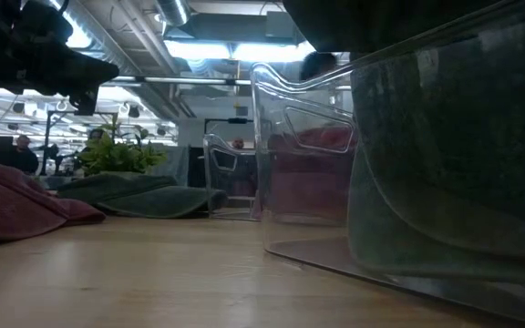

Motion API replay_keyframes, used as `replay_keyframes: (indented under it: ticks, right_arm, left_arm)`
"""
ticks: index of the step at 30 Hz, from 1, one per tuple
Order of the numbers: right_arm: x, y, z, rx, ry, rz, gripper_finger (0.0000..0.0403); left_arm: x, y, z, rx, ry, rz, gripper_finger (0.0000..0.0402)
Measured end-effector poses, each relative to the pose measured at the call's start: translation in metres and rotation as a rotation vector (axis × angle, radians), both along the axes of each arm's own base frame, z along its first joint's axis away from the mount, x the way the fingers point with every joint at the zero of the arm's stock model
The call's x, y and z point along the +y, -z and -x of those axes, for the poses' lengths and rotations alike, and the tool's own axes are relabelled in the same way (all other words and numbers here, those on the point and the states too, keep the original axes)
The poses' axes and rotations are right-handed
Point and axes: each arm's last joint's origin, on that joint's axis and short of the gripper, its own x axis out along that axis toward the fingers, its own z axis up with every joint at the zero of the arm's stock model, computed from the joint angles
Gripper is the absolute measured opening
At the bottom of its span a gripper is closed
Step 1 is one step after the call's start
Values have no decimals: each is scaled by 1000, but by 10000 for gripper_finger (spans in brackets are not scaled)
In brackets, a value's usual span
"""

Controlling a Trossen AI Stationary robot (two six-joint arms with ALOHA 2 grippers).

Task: Pick & Place hat
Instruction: Put the red cap into the top transparent bin

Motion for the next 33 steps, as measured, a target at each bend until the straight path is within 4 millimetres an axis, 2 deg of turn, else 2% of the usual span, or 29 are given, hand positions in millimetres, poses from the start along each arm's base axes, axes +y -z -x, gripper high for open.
replay_keyframes:
  ticks: [5,12,19,24,33]
  right_arm:
    - [2,11,-15,-56,-68,10,213]
    - [2,33,-36,-127,-67,-16,213]
    - [-3,65,-56,-196,79,-136,213]
    - [-6,90,-65,-179,182,-194,213]
    - [-8,110,-71,-132,268,-209,213]
  left_arm:
    - [0,0,0,0,0,0,11]
    - [0,0,0,0,0,0,13]
    - [0,0,0,0,0,0,11]
    - [0,0,0,0,0,0,12]
    - [0,0,0,1,0,0,13]
